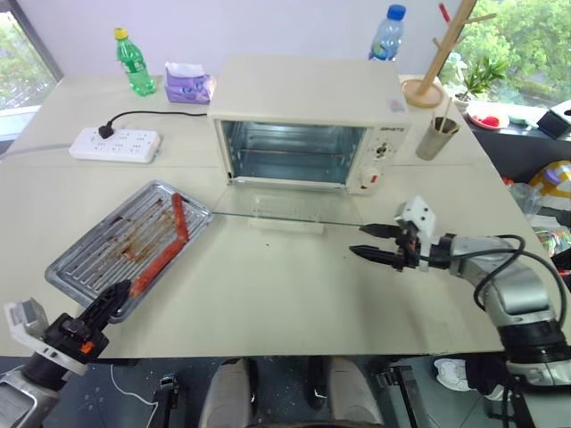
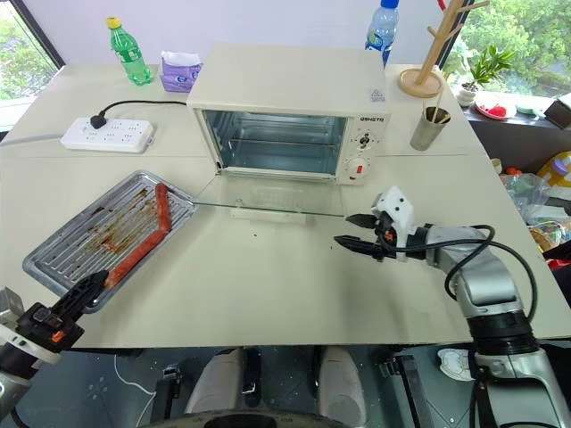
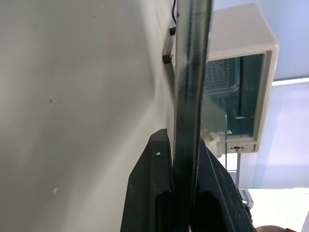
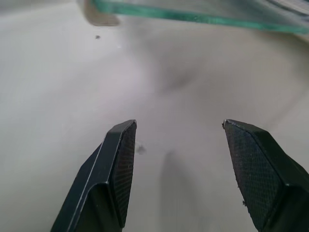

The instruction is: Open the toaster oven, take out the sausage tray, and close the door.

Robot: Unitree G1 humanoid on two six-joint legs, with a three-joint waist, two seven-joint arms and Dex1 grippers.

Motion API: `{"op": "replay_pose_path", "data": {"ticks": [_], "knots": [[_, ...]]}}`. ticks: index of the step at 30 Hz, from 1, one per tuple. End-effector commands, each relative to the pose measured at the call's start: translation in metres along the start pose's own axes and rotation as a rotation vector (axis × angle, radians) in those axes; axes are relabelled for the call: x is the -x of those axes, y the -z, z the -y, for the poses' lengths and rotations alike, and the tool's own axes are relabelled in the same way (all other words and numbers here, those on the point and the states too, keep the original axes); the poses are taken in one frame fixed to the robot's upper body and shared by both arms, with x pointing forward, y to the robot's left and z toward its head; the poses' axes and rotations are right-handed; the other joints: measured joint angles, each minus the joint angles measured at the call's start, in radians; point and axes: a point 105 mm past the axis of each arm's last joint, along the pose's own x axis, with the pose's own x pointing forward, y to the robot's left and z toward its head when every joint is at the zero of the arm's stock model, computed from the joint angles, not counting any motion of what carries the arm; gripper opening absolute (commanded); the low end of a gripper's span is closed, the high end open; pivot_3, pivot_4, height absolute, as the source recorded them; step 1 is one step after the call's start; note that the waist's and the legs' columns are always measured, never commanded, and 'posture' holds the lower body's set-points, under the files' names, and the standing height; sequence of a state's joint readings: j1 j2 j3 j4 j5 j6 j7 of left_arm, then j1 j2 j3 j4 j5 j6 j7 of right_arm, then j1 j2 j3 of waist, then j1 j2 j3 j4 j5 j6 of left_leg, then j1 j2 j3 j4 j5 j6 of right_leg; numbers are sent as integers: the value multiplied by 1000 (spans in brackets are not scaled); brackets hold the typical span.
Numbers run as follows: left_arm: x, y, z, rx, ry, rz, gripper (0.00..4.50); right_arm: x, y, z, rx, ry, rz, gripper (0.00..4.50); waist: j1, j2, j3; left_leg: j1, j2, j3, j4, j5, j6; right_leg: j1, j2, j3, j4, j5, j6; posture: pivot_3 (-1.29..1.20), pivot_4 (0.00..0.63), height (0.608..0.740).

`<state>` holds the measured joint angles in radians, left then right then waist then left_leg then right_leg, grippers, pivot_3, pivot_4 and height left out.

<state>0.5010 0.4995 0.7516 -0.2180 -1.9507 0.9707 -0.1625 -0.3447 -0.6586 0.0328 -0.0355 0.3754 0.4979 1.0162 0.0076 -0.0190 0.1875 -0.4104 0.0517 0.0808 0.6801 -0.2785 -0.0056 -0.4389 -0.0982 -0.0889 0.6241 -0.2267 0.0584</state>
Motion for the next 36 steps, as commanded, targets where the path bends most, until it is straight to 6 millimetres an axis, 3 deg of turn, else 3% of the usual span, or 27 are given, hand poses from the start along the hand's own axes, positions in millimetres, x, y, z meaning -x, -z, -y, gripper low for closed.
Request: {"op": "replay_pose_path", "data": {"ticks": [1,10,14,22,25,31,36], "knots": [[4,-8,15,-44,48,35,0,-8,-33,-2,57,-27,90,2909,1,0,0,0,0,0,0,0,0,0,0,0,0,0,0,0,150,722],[8,-9,14,-46,41,31,0,-5,-96,13,96,21,264,2909,4,0,0,-1,0,0,0,0,0,-1,-1,0,-1,0,0,0,150,722],[7,-9,14,-43,44,-1,0,-2,-87,0,134,-33,227,2909,6,0,0,-2,0,0,-1,0,0,-1,-1,0,-2,0,0,0,150,722],[-6,0,15,-36,61,-148,0,11,-73,-6,184,-41,165,2909,2,1,0,-2,0,0,-1,0,0,-1,-1,-1,-3,1,-1,0,150,722],[-21,14,17,-44,79,-305,0,24,-64,-11,241,-50,106,2909,9,1,1,-2,0,0,-1,0,0,-1,-1,-1,-3,1,0,0,150,722],[-55,21,26,-67,137,-503,0,45,-53,-21,240,-59,35,2909,6,2,1,-2,-1,0,-1,0,0,0,-1,-1,-4,1,0,0,150,722],[-87,35,37,-67,193,-662,0,66,-46,-31,264,-12,-13,4446,6,2,1,-2,-1,0,-2,0,0,0,1,-1,-3,1,0,0,150,722]]}}
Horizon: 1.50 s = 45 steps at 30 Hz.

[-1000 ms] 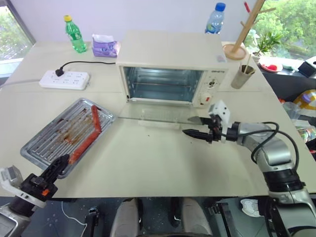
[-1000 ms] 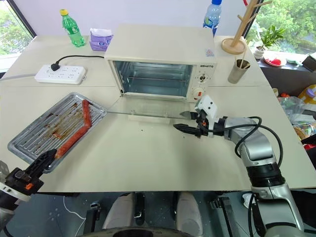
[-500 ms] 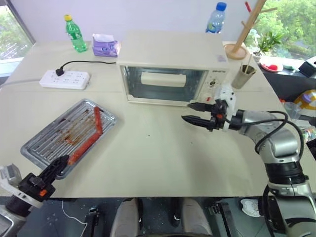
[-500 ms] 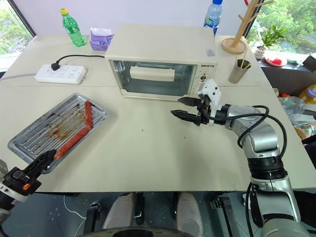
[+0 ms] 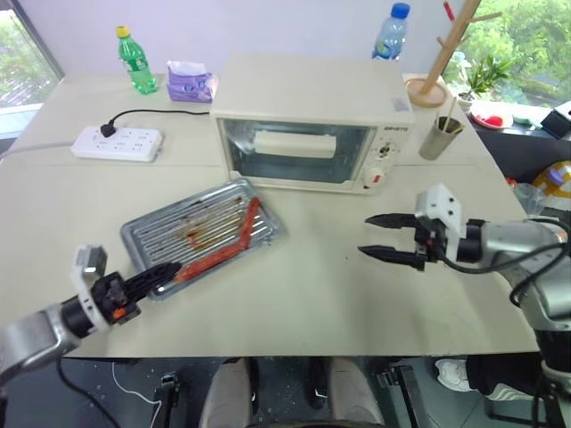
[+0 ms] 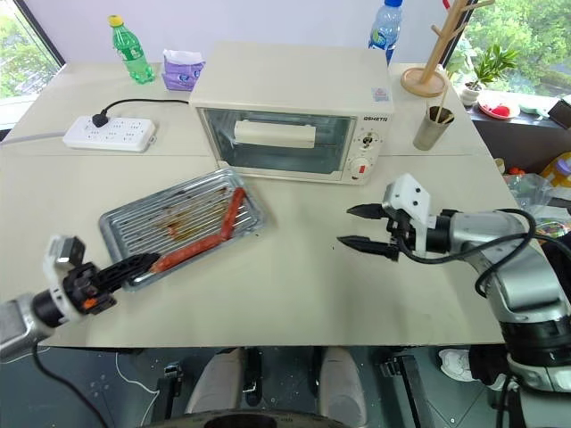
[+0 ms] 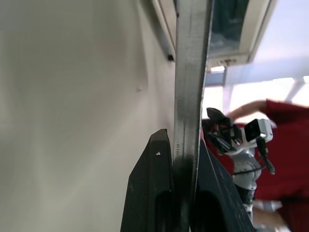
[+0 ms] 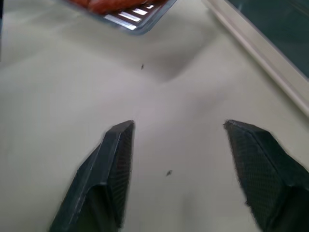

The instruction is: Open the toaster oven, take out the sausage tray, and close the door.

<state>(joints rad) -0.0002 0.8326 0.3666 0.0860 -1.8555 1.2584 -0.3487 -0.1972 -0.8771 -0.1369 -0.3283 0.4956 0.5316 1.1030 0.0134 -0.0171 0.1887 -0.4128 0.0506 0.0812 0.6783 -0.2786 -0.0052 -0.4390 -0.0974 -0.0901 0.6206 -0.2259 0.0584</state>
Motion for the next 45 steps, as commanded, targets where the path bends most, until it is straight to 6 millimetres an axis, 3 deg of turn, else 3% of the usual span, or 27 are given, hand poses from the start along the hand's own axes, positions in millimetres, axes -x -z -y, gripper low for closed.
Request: {"op": "replay_pose_path", "data": {"ticks": [1,12,23,27,33,39,41,45], "knots": [[-15,1,5,7,41,-100,0,15,-14,-4,93,53,2,4446,0,0,0,0,0,0,0,0,0,0,0,0,0,0,0,0,150,722],[-69,4,4,33,86,-336,0,43,-11,-19,74,209,-49,4446,2,-1,0,1,-1,0,2,0,0,2,0,0,2,0,1,0,150,722],[-92,10,-6,20,52,-433,0,45,-9,-25,47,273,-45,4446,1,-1,0,2,-1,-1,2,1,0,3,0,0,2,0,1,0,150,722],[-93,5,-6,4,44,-423,1497,42,-7,-25,40,277,-38,4500,1,-1,0,2,-1,-2,2,1,0,3,0,0,2,0,1,0,150,722],[-78,-8,-9,-33,-8,-372,4408,36,-7,-20,40,273,-17,4500,-2,-2,0,2,-1,-2,2,1,0,3,0,0,2,0,1,0,150,722],[-40,-25,-19,-136,-131,-290,4485,31,-6,-12,48,253,-9,4500,-4,-2,0,3,-1,-2,2,0,0,3,0,0,4,0,1,0,150,722],[-14,-31,-27,-331,-238,-272,4485,29,-6,-7,56,238,-7,4500,-8,-2,0,3,-1,-1,2,0,0,2,0,0,4,0,1,0,150,722],[18,-43,-30,-747,-363,-316,4485,30,-8,2,45,215,8,4500,-11,1,-1,3,1,0,1,0,0,1,0,1,4,0,0,0,150,722]]}}
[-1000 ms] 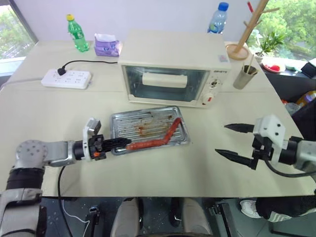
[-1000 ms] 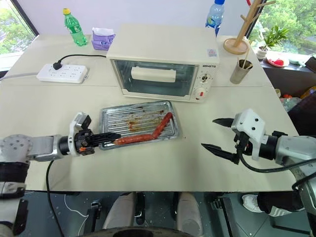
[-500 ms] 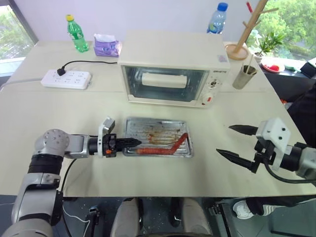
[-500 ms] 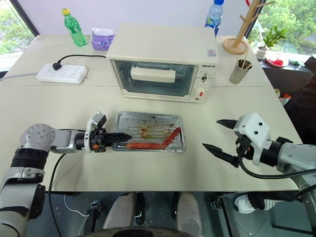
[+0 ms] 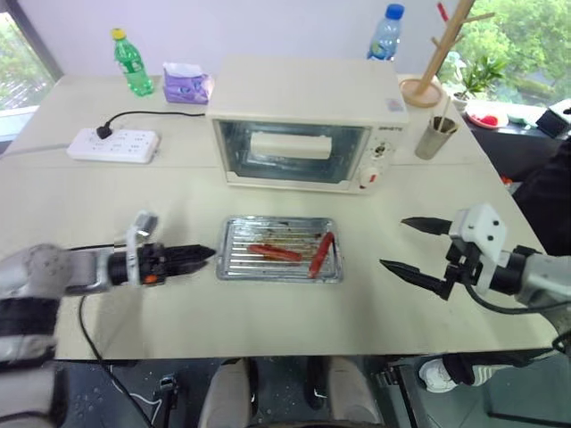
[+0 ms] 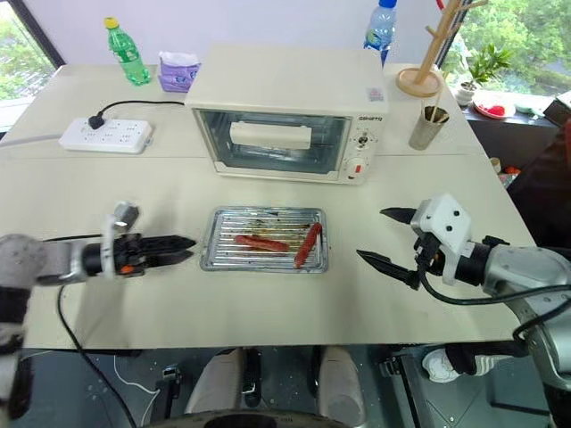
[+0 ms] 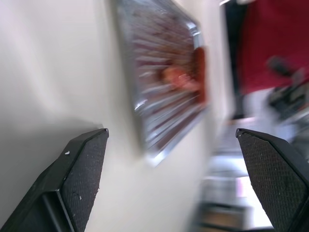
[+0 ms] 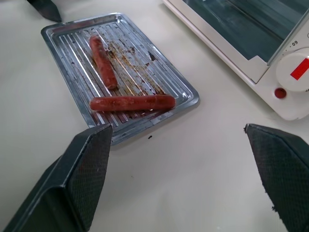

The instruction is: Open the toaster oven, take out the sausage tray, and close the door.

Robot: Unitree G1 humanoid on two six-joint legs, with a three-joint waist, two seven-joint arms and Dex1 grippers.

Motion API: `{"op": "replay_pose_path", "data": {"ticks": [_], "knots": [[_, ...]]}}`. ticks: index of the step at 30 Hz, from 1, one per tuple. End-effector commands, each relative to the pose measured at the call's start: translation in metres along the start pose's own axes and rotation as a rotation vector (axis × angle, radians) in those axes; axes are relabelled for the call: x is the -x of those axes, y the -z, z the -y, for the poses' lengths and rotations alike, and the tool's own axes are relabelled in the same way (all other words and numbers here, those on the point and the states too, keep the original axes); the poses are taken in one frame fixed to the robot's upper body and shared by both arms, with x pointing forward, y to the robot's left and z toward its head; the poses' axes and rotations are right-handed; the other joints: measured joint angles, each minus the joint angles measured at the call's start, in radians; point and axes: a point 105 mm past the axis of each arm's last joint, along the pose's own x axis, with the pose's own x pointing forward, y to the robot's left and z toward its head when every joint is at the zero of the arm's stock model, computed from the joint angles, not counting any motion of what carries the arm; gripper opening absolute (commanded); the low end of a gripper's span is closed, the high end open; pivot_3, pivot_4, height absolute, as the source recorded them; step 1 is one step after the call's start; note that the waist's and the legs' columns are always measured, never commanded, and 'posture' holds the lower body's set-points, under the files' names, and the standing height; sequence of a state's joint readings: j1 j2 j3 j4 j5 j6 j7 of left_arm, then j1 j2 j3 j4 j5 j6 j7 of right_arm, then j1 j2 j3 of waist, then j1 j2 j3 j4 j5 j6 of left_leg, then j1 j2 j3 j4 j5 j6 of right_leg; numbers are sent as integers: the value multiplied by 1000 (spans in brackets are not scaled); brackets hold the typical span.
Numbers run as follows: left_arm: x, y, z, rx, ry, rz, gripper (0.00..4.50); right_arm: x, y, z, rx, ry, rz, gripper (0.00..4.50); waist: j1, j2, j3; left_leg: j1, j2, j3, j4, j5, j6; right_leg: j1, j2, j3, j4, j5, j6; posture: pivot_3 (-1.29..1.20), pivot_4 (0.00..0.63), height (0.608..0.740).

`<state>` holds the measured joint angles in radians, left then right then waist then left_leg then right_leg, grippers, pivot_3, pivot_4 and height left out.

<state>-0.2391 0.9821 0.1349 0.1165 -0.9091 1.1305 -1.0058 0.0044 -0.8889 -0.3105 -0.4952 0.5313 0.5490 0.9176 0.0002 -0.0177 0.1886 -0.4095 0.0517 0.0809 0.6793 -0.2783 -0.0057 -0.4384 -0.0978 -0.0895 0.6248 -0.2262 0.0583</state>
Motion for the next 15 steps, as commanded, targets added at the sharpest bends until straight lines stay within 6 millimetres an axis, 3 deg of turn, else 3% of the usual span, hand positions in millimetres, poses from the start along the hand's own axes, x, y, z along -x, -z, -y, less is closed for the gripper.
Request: {"op": "replay_pose_path", "data": {"ticks": [1,8,15], "knots": [[26,-12,-9,-355,-152,-13,4485,2,-10,8,17,-29,22,4500,5,3,0,0,0,0,0,0,0,0,0,0,0,0,0,0,150,722],[60,-51,45,-754,-62,6,4485,10,-21,9,-75,-256,-5,4500,16,5,2,-4,0,-1,0,0,0,-5,-4,-2,-5,0,0,0,150,722],[73,-68,76,-891,-43,-11,4485,9,-33,24,-48,-299,7,4500,10,6,2,-9,-3,4,0,-3,5,-4,-4,-2,-7,2,3,0,150,722]]}}
